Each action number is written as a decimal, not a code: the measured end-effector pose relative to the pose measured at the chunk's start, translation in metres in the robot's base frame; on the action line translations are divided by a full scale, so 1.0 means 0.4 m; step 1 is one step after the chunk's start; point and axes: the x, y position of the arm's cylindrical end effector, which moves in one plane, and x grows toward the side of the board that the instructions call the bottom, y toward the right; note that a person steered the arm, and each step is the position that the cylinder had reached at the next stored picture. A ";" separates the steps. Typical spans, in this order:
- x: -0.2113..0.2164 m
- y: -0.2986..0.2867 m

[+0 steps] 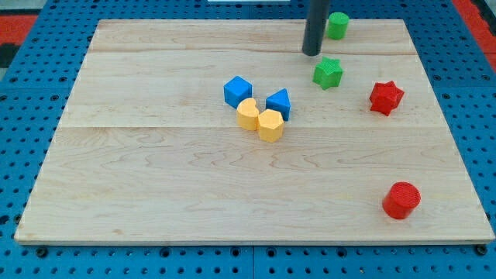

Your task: Slide the green star into the red star

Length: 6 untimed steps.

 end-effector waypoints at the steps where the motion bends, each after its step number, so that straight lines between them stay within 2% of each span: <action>1: 0.085 0.050; 2: 0.138 0.156; 3: 0.163 0.182; 4: 0.102 0.165; 5: -0.021 0.280; 6: -0.165 0.323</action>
